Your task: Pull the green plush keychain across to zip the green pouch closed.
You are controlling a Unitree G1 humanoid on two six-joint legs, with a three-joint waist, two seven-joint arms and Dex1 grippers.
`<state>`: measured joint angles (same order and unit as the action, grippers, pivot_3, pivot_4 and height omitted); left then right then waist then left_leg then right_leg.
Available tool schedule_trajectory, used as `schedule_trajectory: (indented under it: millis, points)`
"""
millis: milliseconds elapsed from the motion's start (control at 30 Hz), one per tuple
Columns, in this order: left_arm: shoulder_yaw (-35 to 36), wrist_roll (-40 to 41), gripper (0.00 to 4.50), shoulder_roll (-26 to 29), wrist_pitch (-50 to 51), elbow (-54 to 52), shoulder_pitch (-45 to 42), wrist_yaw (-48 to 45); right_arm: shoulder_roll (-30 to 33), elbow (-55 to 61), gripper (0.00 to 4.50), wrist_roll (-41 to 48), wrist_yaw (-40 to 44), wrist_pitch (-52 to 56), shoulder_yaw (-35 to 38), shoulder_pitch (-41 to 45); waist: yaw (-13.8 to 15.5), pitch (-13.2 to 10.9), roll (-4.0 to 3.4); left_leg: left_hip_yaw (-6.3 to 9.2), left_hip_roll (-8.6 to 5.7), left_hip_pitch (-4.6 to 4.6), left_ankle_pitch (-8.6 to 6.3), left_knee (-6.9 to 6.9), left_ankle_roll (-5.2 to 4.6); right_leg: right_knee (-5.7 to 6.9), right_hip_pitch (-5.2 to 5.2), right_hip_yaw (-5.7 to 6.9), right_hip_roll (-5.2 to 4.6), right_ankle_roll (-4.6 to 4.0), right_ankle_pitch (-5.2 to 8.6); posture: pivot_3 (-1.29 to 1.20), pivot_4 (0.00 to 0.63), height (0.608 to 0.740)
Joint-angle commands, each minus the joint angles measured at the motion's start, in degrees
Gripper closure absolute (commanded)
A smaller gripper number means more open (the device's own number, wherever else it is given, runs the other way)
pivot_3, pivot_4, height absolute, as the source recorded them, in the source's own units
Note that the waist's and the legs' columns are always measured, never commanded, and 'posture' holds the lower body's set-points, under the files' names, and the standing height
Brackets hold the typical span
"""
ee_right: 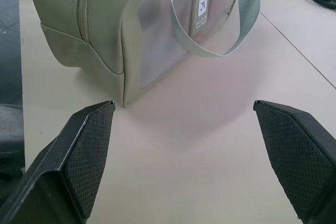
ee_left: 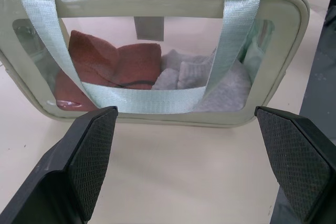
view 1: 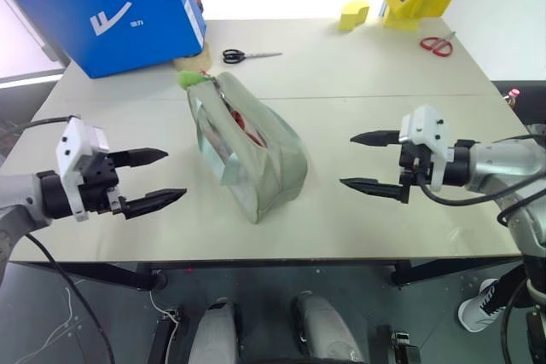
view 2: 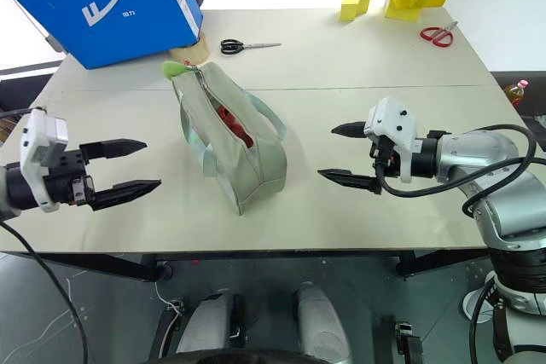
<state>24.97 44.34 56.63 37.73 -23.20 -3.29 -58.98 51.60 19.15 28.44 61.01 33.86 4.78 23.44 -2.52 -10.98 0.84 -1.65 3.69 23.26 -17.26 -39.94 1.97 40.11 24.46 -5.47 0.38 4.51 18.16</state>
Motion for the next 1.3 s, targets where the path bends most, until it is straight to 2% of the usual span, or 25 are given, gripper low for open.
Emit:
schedule_trajectory:
  millis: [33,100,300,1000,1133,1300]
  points:
    - [1.2,1.6,0.04,-0.6,0.4,0.1,-2.9,1.8,0.7,0.6,0.11,0.4,-0.5,-0.7,1.8,1.3,0.0,0.0,0.0,0.0,0.0,0.0,0.0,0.0,0.0,0.0,0.0,0.0,0.0,0.0,0.0,0.0,0.15,0.737]
    - [2.0,3.5,0.04,-0.9,2.3,0.3,-4.1,3.0,0.7,0.6,0.11,0.4,-0.7,-0.7,1.8,1.4,0.0,0.0,0.0,0.0,0.0,0.0,0.0,0.0,0.0,0.0,0.0,0.0,0.0,0.0,0.0,0.0,0.15,0.737]
    - [1.6,0.6,0.04,0.8,-0.1,1.2,-2.0,-0.9,0.5,0.7,0.11,0.8,-1.4,-0.2,1.8,2.1,0.0,0.0,0.0,0.0,0.0,0.0,0.0,0.01,0.0,0.0,0.02,-0.01,0.01,0.0,0.0,0.0,0.15,0.737]
    - [-0.4,-2.8,0.04,0.9,-7.3,8.8,-6.4,-6.7,0.6,1.6,0.11,2.5,-4.1,1.8,3.3,5.0,0.0,0.0,0.0,-0.11,0.0,0.01,0.0,0.01,0.0,0.0,0.02,0.01,0.01,0.0,0.0,0.0,0.15,0.737]
    - [-1.0,-3.4,0.04,1.0,-8.2,10.4,-7.5,-7.5,-0.3,0.8,0.11,5.6,-5.9,5.3,3.7,11.2,-0.2,0.0,-0.01,-0.1,0.01,0.01,0.0,0.01,0.0,0.0,0.04,-0.01,0.01,0.0,0.0,0.0,0.15,0.737]
    - [-3.1,-4.8,0.04,0.5,-9.7,13.1,-9.7,-8.8,-7.0,-3.5,0.11,12.4,-11.7,22.2,-1.8,29.5,-0.4,0.0,-0.03,-0.07,0.04,0.0,0.0,0.01,0.0,0.06,0.1,-0.01,0.02,-0.01,-0.01,0.0,0.15,0.737]
